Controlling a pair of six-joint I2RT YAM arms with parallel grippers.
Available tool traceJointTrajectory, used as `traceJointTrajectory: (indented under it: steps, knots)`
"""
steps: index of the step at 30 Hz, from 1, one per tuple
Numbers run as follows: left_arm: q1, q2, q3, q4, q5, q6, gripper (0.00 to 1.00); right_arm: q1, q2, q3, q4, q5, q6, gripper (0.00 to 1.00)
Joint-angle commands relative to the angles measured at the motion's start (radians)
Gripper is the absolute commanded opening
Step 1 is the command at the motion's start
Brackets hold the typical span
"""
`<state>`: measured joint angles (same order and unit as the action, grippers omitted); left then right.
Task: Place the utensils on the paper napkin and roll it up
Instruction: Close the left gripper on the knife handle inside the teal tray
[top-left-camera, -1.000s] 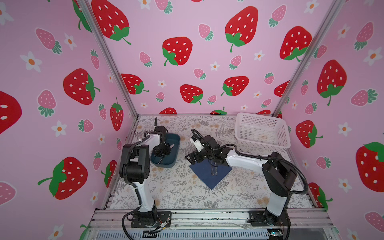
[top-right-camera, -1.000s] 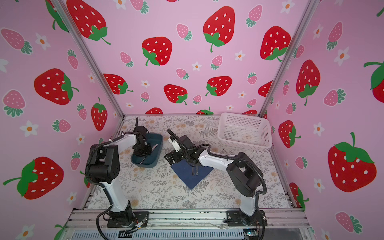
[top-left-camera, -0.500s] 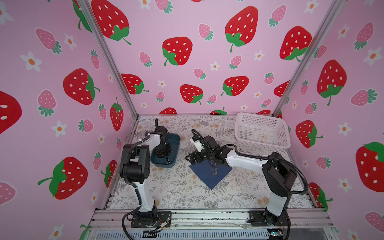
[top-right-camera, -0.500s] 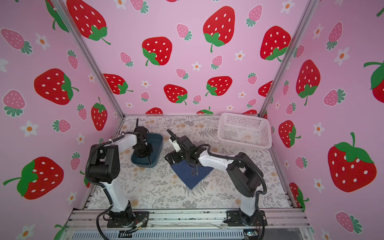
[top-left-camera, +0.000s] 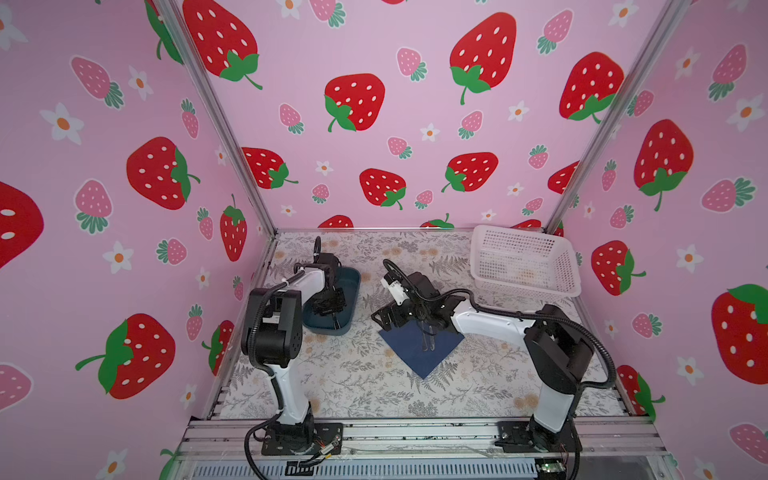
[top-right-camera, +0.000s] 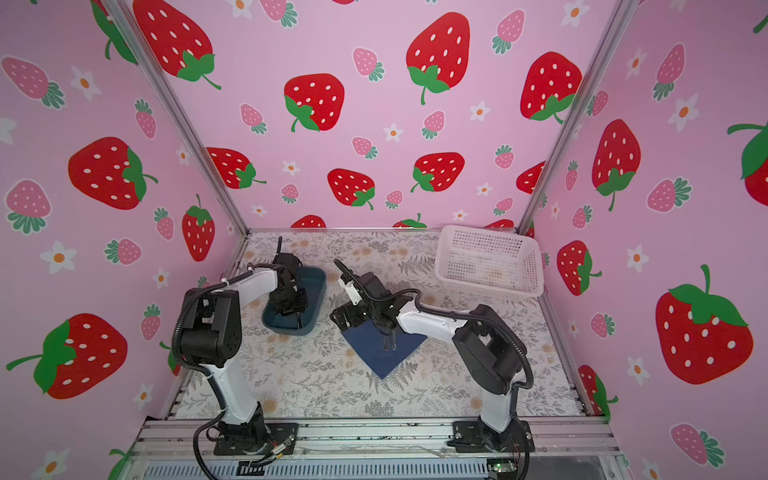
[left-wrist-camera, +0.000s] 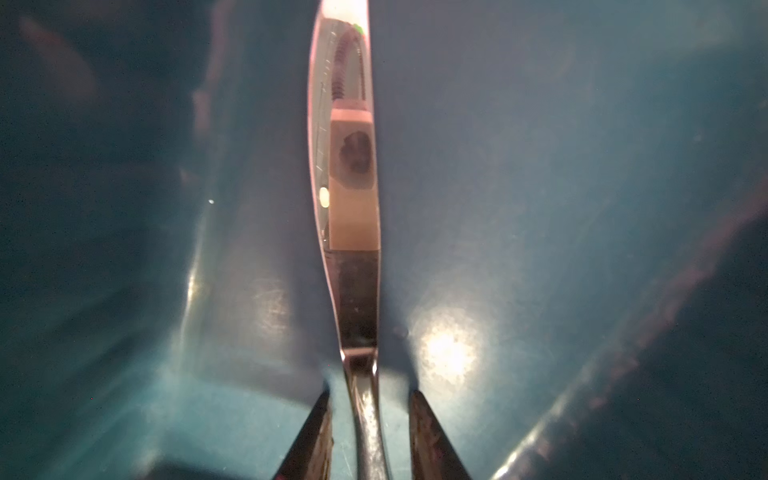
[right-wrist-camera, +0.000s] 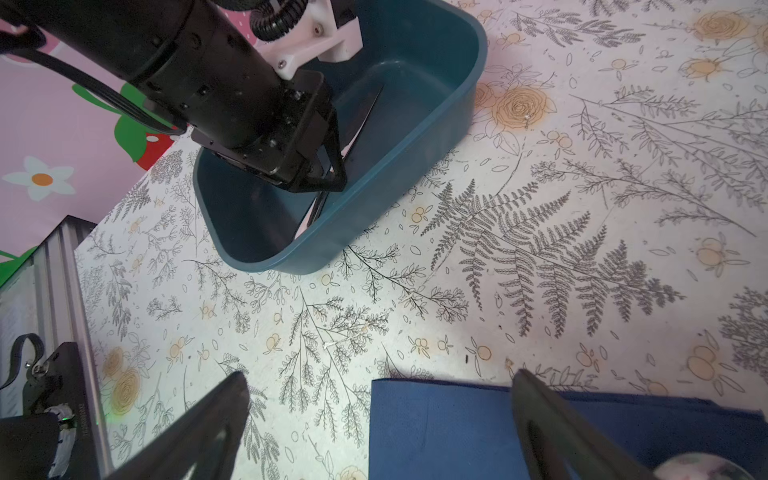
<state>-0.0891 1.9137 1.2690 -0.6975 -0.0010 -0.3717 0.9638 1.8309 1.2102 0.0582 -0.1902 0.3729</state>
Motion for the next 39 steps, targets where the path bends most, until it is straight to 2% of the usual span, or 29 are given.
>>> traceJointTrajectory:
  steps: [1,11,20,30,39]
  knots:
    - [-0.006,0.044,-0.006,-0.051,-0.023,-0.003,0.32,-0.004,-0.031,-0.015,-0.009,0.02,0.004,1.0]
    - [0.001,0.041,-0.016,-0.041,-0.009,-0.017,0.22,-0.01,-0.032,-0.014,-0.009,0.027,0.006,1.0]
    - [0.005,0.06,-0.009,-0.04,-0.016,-0.031,0.28,-0.01,-0.037,-0.019,-0.01,0.029,0.006,1.0]
    - [0.011,0.068,-0.004,-0.039,-0.003,-0.02,0.23,-0.01,-0.035,-0.014,-0.009,0.03,0.003,1.0]
    - [0.02,0.083,0.016,-0.051,0.017,-0.007,0.25,-0.012,-0.038,-0.015,-0.01,0.03,0.007,1.0]
